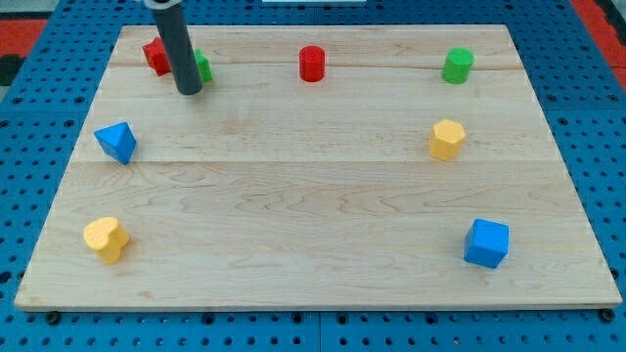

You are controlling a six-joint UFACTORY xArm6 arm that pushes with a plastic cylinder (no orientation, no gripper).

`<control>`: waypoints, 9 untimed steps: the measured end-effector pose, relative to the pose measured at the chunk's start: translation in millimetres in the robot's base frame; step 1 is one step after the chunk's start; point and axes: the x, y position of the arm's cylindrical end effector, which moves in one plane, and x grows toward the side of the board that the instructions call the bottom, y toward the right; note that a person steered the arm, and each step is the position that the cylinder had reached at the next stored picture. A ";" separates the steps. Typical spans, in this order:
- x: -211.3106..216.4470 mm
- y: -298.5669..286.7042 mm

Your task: Move your arm to the top left of the board

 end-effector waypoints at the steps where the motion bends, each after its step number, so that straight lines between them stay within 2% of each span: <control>1: -25.4 16.2; 2: -0.8 19.5; 3: 40.1 -47.5; 4: 36.8 -99.4; 7: 34.5 -109.9; 8: 25.3 -144.7; 9: -4.2 -127.6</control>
